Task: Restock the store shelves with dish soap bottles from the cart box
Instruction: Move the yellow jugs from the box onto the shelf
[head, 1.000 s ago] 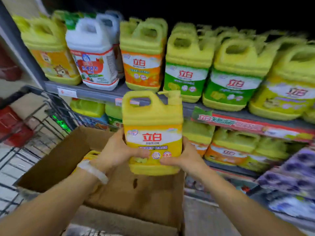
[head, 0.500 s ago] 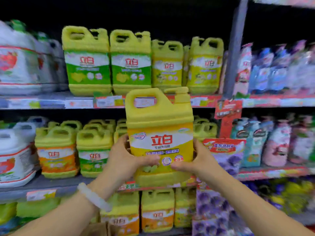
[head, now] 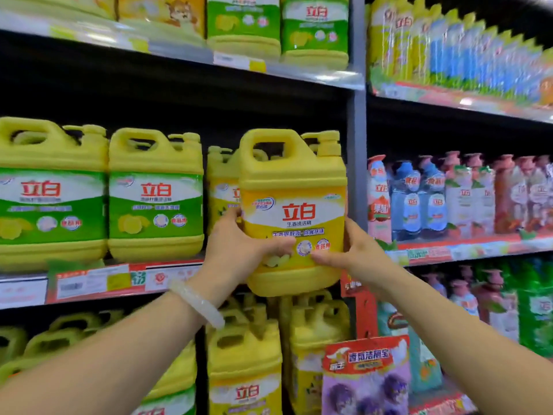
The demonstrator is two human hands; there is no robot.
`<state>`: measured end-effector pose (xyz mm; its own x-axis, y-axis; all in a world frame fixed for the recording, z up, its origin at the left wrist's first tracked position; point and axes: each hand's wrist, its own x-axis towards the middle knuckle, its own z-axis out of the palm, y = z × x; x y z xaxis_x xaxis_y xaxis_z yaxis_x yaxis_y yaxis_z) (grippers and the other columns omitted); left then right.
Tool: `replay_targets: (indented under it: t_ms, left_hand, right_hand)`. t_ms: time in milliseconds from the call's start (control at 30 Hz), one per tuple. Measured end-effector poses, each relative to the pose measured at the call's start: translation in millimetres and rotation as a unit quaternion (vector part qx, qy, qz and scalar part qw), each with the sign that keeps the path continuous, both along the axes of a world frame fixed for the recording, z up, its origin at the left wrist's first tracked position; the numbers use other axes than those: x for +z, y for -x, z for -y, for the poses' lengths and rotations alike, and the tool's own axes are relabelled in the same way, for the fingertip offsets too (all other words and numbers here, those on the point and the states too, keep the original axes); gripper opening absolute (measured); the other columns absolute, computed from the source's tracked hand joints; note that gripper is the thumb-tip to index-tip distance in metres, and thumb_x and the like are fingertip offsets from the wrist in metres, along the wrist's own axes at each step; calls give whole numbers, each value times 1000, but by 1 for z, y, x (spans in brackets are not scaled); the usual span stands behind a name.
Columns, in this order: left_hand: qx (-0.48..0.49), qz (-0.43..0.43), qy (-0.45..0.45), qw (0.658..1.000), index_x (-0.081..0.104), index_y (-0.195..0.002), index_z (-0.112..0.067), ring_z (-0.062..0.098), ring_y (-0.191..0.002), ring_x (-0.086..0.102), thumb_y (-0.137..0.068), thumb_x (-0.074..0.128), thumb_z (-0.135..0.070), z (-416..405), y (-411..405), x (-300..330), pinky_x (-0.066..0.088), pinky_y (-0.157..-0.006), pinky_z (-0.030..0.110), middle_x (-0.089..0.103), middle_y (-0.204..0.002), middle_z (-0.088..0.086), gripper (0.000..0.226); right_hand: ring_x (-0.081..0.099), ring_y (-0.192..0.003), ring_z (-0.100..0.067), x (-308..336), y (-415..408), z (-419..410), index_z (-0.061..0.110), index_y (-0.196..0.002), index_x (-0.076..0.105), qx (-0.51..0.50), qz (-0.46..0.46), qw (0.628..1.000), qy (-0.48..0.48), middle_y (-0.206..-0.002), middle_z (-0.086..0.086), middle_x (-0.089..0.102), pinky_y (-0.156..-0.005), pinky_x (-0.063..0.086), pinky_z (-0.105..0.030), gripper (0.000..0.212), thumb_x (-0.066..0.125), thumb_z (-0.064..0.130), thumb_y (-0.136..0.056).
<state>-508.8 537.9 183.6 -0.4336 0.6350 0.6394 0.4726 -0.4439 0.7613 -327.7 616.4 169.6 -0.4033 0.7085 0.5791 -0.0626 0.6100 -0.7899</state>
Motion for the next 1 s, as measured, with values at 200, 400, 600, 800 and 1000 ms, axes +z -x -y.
replay_targets:
  t_ms: [200,400,600,800,1000]
  left_hand:
    - [-26,-35,-15,999,57,-98,-23,5,-81,64,-47,92,-28,-76,19,55,55,-75,27,65,-86,-12,63]
    - [-16,-81,34,996,58,-112,-17,18,-99,65,-47,91,-37,-132,33,49,53,-87,38,68,-105,-2,75]
    - [0,-141,72,987,54,-118,-21,20,-110,60,-59,85,-45,-150,30,45,49,-95,38,64,-118,-2,71]
    - [-14,-218,144,965,16,-148,-15,23,-124,49,-76,73,-40,-151,30,42,43,-101,36,48,-141,3,95]
    - [-7,-218,124,968,19,-148,-22,21,-126,48,-70,77,-45,-157,21,39,42,-105,41,46,-142,-1,100]
  right_hand:
    - [65,-96,-13,45,26,-73,25,-124,46,-14,-53,999,0,-114,-1,64,-78,57,-31,61,74,4,-74]
    - [63,-103,-13,40,35,-125,26,-130,43,-18,-9,1000,22,-119,0,63,-81,55,-29,66,74,6,-75]
    - [65,-103,-14,29,32,-145,23,-131,43,-24,7,999,28,-120,0,64,-84,56,-32,63,73,17,-75]
    - [47,-123,-13,11,42,-132,28,-136,35,-261,14,952,-156,-133,3,48,-103,42,-35,69,69,42,-77]
    - [19,-140,-15,0,38,-128,12,-149,16,-371,113,888,-248,-152,-2,20,-113,21,-26,82,60,41,-86]
